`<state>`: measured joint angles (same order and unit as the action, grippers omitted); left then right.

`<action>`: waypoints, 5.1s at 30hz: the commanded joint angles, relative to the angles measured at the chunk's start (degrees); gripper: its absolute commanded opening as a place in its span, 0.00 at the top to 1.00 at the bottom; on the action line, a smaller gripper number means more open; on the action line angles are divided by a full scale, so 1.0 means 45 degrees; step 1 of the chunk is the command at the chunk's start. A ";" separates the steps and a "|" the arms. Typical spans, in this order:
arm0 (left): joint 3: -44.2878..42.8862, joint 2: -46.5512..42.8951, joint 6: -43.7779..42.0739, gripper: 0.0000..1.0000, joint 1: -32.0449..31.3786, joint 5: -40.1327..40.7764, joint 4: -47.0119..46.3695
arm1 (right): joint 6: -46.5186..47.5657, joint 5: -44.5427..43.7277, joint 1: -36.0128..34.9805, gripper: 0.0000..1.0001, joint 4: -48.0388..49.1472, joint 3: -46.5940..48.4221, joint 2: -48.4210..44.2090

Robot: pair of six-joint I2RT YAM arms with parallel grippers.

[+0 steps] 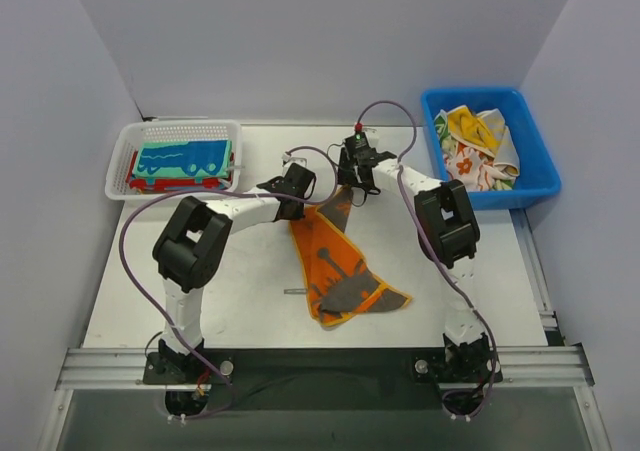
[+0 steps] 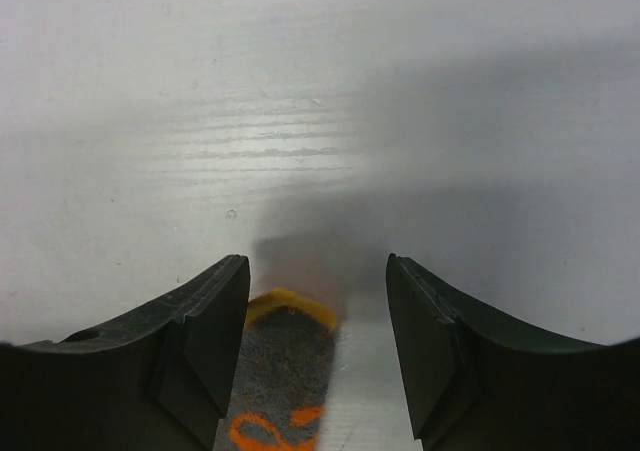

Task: Fold and stack the towels
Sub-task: Flatten out the crumpled towel

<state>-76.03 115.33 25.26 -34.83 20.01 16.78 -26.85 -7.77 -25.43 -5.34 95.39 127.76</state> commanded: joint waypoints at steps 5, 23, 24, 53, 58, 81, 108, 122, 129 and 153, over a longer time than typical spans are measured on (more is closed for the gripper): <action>0.0821 0.0485 0.0110 0.86 -0.0092 -0.0951 0.1721 | 0.0361 -0.0851 -0.0462 0.44 -0.1292 0.1164 0.0162; 0.0899 0.0348 0.0110 0.91 -0.0092 -0.0912 0.1643 | 0.0088 -0.1105 -0.0618 0.58 -0.3050 0.2551 0.1236; 0.0919 0.0348 0.0110 0.92 -0.0092 -0.0892 0.1663 | 0.0088 -0.1125 -0.0638 0.60 -0.3070 0.2551 0.1217; -0.1090 -0.5040 -0.3536 1.00 0.0201 0.2271 0.2152 | 0.1531 0.3990 0.1256 1.00 0.1573 -0.1609 -0.7139; -0.2770 -0.6896 -0.5161 1.00 0.0162 0.1844 0.1352 | 0.2158 0.5221 0.1393 1.00 0.2242 -0.1064 -0.8781; -0.3085 -1.3987 -0.7371 1.00 -0.2280 -0.2923 0.1037 | 0.2471 0.9520 0.1550 1.00 0.1911 -0.2038 -1.5579; -0.7494 0.2435 -0.4519 0.48 0.2602 0.0085 0.0489 | 0.3955 0.5244 0.2780 0.43 0.1032 0.1789 -0.1674; -0.2643 -0.3745 -0.0889 0.19 0.1024 -0.1709 0.1858 | 0.1220 0.5710 0.1747 0.51 -0.0978 -0.6681 -0.9266; 0.2086 -0.5531 0.0812 0.26 -0.1770 -0.2297 0.1526 | 0.1612 0.5848 -0.1045 0.80 -0.3478 -1.0314 -1.2413; 0.5274 -0.5023 0.2864 0.28 -0.2339 -0.2942 0.1565 | 0.1964 0.5517 -0.4564 0.97 -0.4551 -1.1607 -0.9212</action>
<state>-52.16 91.94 36.88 -45.34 7.20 24.67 -17.82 18.72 -45.50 -21.47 43.33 87.02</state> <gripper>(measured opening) 0.718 0.040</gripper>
